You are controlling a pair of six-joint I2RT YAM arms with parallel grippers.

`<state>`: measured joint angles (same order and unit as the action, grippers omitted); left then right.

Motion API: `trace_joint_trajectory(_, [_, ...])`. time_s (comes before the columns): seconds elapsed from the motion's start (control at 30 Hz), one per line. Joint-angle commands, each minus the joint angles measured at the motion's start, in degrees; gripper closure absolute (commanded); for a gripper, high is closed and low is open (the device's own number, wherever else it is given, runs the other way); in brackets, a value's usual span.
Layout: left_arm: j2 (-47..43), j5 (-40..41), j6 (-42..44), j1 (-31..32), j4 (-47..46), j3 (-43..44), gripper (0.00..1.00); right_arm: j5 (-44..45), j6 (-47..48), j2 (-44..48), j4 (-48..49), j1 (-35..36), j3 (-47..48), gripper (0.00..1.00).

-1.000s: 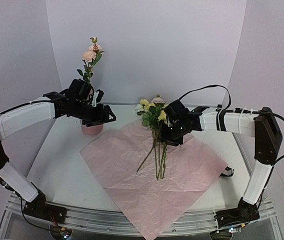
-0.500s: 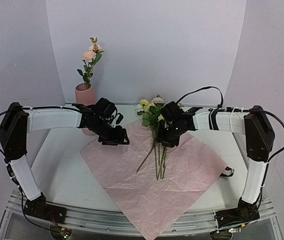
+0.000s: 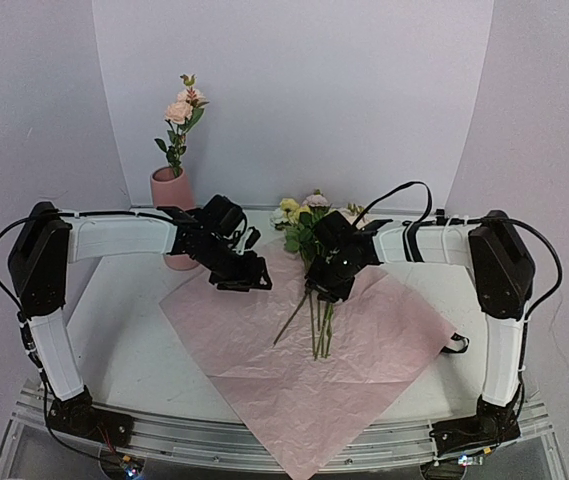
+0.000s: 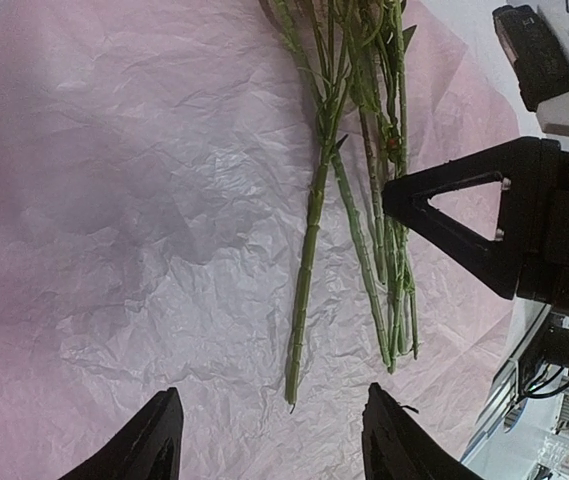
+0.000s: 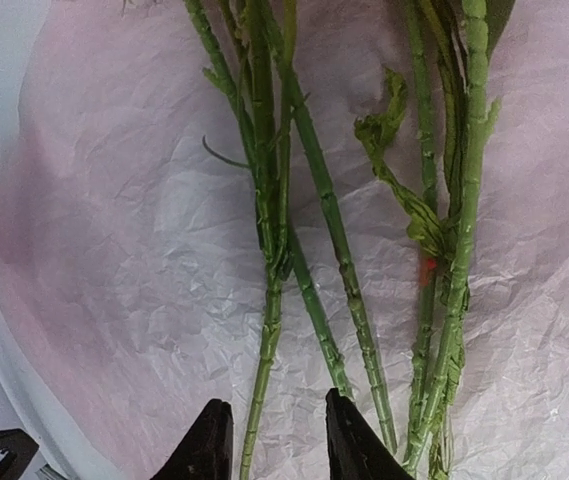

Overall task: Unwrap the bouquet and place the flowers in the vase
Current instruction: Pick up the fake flower from the wrapping paper.

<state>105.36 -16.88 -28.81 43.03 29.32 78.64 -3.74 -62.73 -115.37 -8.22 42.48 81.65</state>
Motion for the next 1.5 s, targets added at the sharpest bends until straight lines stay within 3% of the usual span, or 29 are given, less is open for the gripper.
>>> trace_joint_trajectory(0.0, [0.5,-0.7,-0.7,0.3,-1.1,2.8,0.38,1.7,-4.4,-2.5,-3.1,0.3,3.3,0.66])
trace_joint_trajectory(0.87, [-3.0,3.3,3.0,0.3,0.6,0.9,0.37,5.8,-11.9,-12.2,-7.2,1.0,12.7,0.68])
trace_joint_trajectory(1.27, [-2.1,4.1,4.6,0.3,2.0,2.1,0.37,8.5,-14.7,-16.5,-12.6,1.0,16.0,0.79])
trace_joint_trajectory(1.47, [-1.8,4.5,5.0,0.3,2.3,2.2,0.37,9.3,-13.6,-15.6,-13.9,1.1,18.2,0.94])
